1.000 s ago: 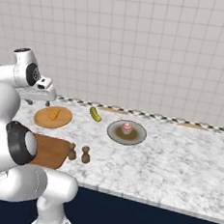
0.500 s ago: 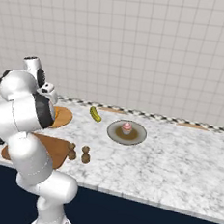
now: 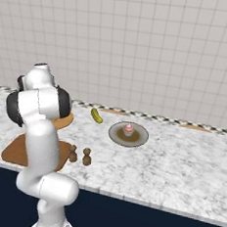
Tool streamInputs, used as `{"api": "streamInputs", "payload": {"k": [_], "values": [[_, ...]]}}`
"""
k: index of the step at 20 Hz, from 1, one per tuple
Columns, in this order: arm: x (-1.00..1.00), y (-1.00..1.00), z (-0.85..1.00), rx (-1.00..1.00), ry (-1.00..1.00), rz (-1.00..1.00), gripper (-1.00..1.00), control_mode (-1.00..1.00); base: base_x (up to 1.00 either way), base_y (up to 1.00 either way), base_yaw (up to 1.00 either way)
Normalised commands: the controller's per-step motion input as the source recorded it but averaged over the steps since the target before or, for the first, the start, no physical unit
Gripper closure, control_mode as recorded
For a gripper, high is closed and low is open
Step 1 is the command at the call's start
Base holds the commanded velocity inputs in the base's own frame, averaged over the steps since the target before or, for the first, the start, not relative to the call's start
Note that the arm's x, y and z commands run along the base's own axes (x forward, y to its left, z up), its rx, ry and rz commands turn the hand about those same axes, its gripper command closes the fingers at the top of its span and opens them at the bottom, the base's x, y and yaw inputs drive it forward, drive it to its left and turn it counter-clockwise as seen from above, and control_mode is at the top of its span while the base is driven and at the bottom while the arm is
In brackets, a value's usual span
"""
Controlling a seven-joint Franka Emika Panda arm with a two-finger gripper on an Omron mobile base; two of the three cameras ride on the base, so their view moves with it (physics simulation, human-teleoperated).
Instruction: From the different types of pastries on the counter, select a croissant and place it on the cutting board. Then retrieve a jar of jam from the cabinet and place it alongside the croissant on the cutting board.
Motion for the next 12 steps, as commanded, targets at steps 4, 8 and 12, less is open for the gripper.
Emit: {"api": "streamInputs", "payload": {"k": [4,8,12], "values": [[0.48,0.02,-0.41,0.0,0.0,-0.03,-1.0,-1.0,0.0,0.0,0.0],[0.31,0.0,-0.42,0.0,0.0,0.0,-1.0,-1.0,0.0,0.0,0.0],[0.31,0.04,-0.32,0.02,0.0,0.0,-1.0,-1.0,0.0,0.0,0.0]]}}
